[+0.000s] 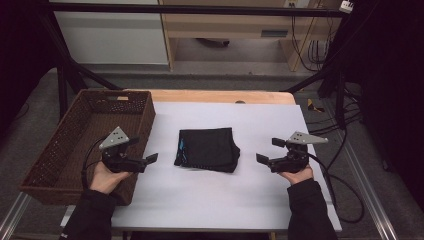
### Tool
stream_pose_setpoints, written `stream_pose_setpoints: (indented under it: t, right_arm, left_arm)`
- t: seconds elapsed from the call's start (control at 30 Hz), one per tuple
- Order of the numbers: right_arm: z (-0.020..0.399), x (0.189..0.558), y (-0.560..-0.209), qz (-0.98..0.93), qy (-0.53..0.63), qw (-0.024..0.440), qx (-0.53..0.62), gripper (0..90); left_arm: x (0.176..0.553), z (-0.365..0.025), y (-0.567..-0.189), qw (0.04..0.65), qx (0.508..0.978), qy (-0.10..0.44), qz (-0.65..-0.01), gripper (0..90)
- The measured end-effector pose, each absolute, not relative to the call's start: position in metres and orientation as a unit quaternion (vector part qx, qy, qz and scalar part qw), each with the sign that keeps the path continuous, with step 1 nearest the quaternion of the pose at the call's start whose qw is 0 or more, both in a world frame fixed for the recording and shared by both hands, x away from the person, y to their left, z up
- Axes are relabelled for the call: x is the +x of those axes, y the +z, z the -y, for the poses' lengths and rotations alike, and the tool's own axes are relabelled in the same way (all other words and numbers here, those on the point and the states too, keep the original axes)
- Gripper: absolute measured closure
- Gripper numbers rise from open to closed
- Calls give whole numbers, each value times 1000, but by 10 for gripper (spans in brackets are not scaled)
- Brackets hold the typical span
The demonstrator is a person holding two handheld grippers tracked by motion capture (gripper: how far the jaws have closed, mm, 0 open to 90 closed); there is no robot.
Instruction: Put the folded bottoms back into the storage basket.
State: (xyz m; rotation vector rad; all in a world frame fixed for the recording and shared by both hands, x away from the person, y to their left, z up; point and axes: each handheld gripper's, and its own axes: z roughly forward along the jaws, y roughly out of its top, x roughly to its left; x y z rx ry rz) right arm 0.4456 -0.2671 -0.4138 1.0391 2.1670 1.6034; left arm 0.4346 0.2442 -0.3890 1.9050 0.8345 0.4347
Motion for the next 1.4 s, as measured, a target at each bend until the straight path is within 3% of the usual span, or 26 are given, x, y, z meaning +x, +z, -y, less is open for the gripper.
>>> stream_pose_setpoints:
  t: [1.4]
  right_arm:
    - [268,446,-415,-746,546,125,360,18]
  left_arm:
    - [426,-224,-359,472,792,194,-334,36]
